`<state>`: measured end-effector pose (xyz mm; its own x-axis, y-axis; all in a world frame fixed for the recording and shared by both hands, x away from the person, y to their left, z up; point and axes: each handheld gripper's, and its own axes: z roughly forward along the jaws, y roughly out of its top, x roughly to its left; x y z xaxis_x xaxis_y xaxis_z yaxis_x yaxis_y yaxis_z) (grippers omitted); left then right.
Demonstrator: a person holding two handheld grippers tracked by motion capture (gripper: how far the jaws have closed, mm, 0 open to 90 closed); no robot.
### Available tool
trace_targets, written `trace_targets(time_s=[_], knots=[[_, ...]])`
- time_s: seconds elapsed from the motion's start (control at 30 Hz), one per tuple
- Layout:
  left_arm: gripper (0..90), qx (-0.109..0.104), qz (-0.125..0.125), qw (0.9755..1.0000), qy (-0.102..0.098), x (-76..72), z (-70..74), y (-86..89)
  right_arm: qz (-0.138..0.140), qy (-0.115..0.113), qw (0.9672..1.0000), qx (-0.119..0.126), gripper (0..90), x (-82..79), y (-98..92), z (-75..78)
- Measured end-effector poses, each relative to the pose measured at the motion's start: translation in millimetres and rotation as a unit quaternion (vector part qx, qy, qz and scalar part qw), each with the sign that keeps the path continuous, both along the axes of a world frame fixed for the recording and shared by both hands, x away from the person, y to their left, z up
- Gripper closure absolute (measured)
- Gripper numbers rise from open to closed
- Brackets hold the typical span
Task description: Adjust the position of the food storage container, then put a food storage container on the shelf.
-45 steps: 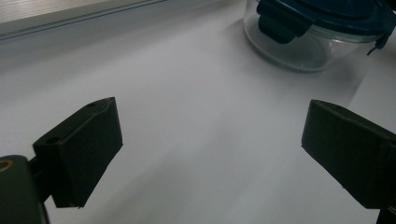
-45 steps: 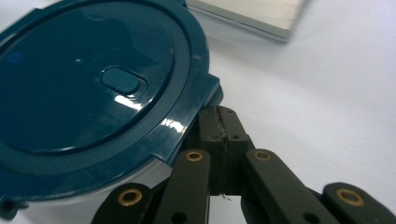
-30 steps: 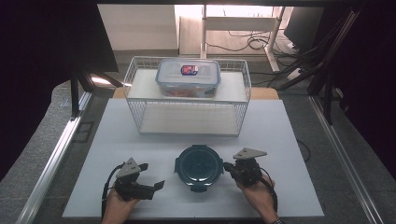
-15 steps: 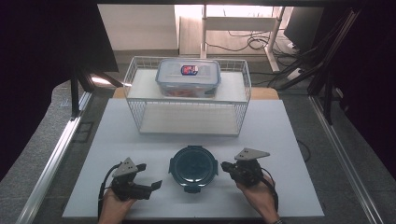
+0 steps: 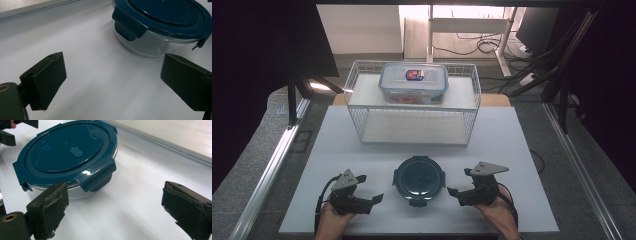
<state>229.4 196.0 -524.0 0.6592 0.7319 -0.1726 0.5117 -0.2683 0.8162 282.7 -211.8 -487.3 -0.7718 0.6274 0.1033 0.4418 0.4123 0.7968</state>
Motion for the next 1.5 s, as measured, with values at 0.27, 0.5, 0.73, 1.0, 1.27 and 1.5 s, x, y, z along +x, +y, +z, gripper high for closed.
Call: trace_targets(time_s=[0.27, 0.5, 0.73, 1.0, 1.27, 1.5], knots=[[3.2, -0.012, 0.002, 0.9999, -0.011, 1.1, -1.1, 2.5, 0.011, 0.006, 0.9999, 0.002, 2.9, 2.0, 1.3, -2.0], [4.7, -0.023, -0.009, 0.9996, 0.011, 3.1, 3.4, -1.9, 0.017, 0.013, 0.9997, 0.014, 2.0, 5.6, 0.6, -0.7], [4.0, -0.033, -0.024, 0.9987, 0.03, 8.5, 7.5, -8.9, 0.023, 0.021, 0.9995, 0.002, 1.6, 6.3, 8.6, 4.6], [6.8, -0.044, -0.039, 0.9976, 0.037, 18.1, 19.0, -18.1, 0.015, 0.045, 0.9989, -0.002, 0.8, 8.7, 21.0, 8.7], [11.7, -0.051, -0.062, 0.9954, 0.052, 41.8, 26.1, -32.8, 0.019, 0.082, 0.9965, -0.006, 5.7, 12.7, 35.9, 15.2], [10.1, -0.037, -0.073, 0.9929, 0.087, 57.9, 19.9, -49.6, 0.01, 0.095, 0.9954, -0.004, 14.5, 21.1, 40.8, 13.6]])
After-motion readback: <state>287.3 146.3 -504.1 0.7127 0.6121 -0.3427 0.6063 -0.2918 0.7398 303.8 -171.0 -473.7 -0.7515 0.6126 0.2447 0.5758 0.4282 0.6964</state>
